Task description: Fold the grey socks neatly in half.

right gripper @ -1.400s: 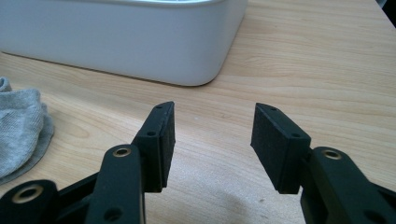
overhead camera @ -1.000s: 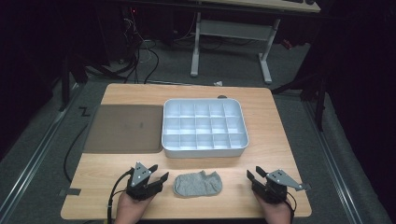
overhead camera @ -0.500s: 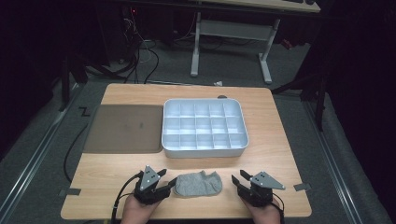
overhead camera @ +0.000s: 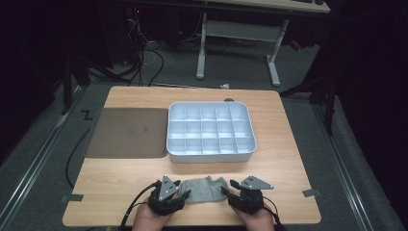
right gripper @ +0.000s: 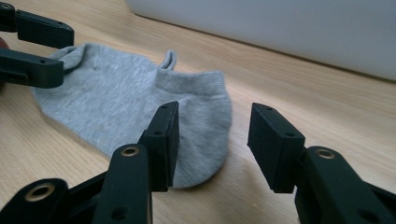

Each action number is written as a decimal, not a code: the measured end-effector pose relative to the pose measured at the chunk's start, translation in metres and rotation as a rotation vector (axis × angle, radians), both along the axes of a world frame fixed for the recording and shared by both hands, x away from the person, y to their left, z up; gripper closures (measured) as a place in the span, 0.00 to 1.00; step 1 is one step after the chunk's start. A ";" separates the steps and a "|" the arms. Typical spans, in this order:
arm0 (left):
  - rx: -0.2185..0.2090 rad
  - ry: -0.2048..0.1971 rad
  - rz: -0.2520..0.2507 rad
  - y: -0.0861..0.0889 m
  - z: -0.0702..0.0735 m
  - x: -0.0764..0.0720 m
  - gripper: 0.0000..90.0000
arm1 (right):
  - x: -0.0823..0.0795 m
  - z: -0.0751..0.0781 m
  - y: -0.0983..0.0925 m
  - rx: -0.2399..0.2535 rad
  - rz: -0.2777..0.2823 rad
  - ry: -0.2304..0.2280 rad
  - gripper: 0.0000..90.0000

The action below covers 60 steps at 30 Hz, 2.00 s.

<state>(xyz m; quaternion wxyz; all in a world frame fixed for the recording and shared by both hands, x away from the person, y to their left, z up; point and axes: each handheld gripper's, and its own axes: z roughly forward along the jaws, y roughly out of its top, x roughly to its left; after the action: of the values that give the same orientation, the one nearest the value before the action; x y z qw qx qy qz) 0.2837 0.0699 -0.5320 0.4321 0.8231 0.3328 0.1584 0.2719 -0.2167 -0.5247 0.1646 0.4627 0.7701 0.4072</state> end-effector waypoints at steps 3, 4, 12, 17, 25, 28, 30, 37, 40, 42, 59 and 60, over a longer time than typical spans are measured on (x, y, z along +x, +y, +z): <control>0.019 -0.001 0.000 -0.002 0.000 -0.001 0.56 | 0.002 -0.003 0.004 -0.013 0.008 0.027 0.59; 0.029 -0.001 0.001 -0.002 -0.001 -0.002 0.56 | 0.002 -0.004 0.005 -0.017 0.008 0.031 0.59; 0.053 -0.003 0.001 -0.002 -0.001 -0.003 0.56 | 0.000 -0.006 0.012 -0.077 0.022 0.039 0.71; 0.065 -0.006 0.002 -0.003 -0.002 -0.004 0.57 | -0.001 -0.006 0.012 -0.070 0.026 0.042 0.76; 0.078 -0.009 0.002 -0.004 -0.002 -0.004 0.58 | -0.002 -0.006 0.011 -0.055 0.044 0.048 0.88; 0.077 -0.012 0.002 -0.004 -0.002 -0.004 0.58 | -0.002 -0.006 0.012 -0.059 0.046 0.043 0.90; 0.077 -0.014 0.001 -0.004 -0.002 -0.004 0.58 | -0.002 -0.006 0.012 -0.056 0.045 0.045 0.90; 0.019 -0.048 0.017 -0.002 0.009 -0.007 0.54 | -0.002 -0.006 0.011 -0.058 0.044 0.038 0.90; -0.010 -0.063 0.017 -0.004 0.015 -0.009 0.54 | -0.002 -0.006 0.011 -0.055 0.045 0.035 0.90; -0.030 -0.051 0.001 -0.008 0.018 -0.010 0.56 | -0.002 -0.005 0.010 -0.053 0.044 0.036 0.90; 0.032 0.026 -0.053 -0.061 0.002 -0.004 0.88 | -0.005 -0.005 0.010 -0.050 0.040 0.030 0.90; 0.038 0.034 -0.057 -0.061 0.000 -0.004 0.88 | -0.005 -0.005 0.010 -0.049 0.042 0.029 0.90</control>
<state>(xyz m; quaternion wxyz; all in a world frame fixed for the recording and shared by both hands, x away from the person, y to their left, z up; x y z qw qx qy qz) 0.2801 0.0087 -0.5319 0.4151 0.8429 0.3133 0.1382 0.2670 -0.2070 -0.5299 0.1561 0.4483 0.7916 0.3847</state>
